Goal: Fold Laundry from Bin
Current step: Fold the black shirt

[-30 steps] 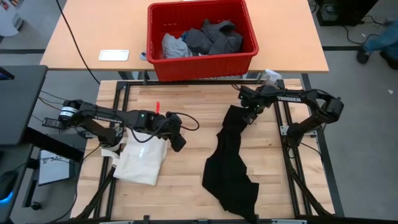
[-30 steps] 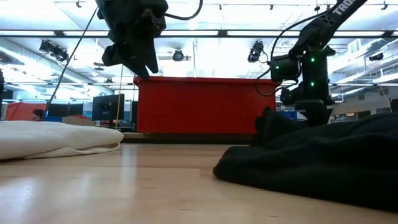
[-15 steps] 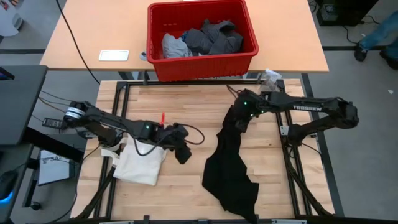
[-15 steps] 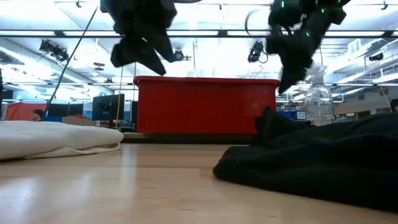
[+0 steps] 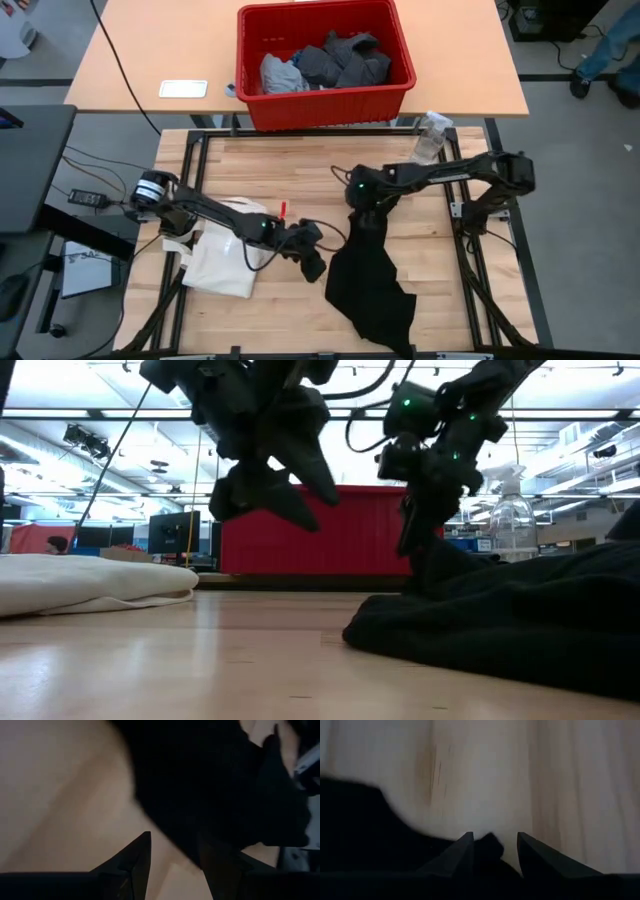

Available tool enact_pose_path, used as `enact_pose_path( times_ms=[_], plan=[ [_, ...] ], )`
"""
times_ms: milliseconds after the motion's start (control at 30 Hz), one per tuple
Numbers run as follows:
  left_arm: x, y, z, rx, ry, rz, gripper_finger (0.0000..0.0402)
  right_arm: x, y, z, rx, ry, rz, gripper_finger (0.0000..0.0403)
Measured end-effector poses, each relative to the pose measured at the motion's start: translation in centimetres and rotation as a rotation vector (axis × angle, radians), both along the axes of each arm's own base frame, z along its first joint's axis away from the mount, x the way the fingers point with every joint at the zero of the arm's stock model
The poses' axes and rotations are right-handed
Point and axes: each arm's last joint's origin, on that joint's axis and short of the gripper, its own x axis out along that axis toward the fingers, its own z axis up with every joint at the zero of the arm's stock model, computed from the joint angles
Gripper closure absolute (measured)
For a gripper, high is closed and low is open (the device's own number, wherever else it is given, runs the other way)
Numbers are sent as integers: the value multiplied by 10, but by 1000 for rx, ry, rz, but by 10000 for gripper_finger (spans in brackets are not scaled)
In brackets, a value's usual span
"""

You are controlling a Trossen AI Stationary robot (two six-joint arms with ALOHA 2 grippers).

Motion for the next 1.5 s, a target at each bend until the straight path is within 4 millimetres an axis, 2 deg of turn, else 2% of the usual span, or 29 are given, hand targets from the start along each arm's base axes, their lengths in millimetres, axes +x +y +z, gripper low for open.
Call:
enact_pose_path(
  times_ms=[233, 367, 467, 600, 700, 800, 933, 1100, 1267, 1400, 1433, 1500],
  plan=[
    [18, -18, -32, -56, -45, -16, 235, 10, -5, -30, -17, 192, 118, 244],
    [23, -18, -38, -69, -69, -10, 235, 8, -7, -46, 22, 297, 99, 251],
    [22, -13, -40, -48, -49, 41, 235, 1, -4, -47, 97, 381, 39, 275],
    [26, -5, -46, -35, -47, 79, 235, -7, 0, -38, 198, 413, -81, 333],
    [31, -3, -54, -39, -67, 88, 235, -7, -3, -31, 176, 383, -172, 370],
    [37, -5, -63, -36, -103, 70, 235, -6, -8, -30, 140, 374, -255, 388],
    [40, -6, -71, -51, -113, 77, 235, -6, -13, -30, 151, 361, -315, 373],
    [43, -7, -83, -46, -102, 83, 237, -5, -17, -29, 145, 346, -328, 303],
    [44, -7, -102, -16, -63, 90, 276, -5, -19, -29, 141, 341, -329, 254],
    [44, -4, -108, 7, -44, 74, 356, -5, -19, -29, 135, 333, -313, 258],
    [44, -4, -108, 10, -42, 68, 377, -4, -19, -28, 134, 328, -312, 267],
    [44, -1, -107, 3, -36, 62, 391, -4, -20, -28, 135, 327, -311, 296]
  ],
)
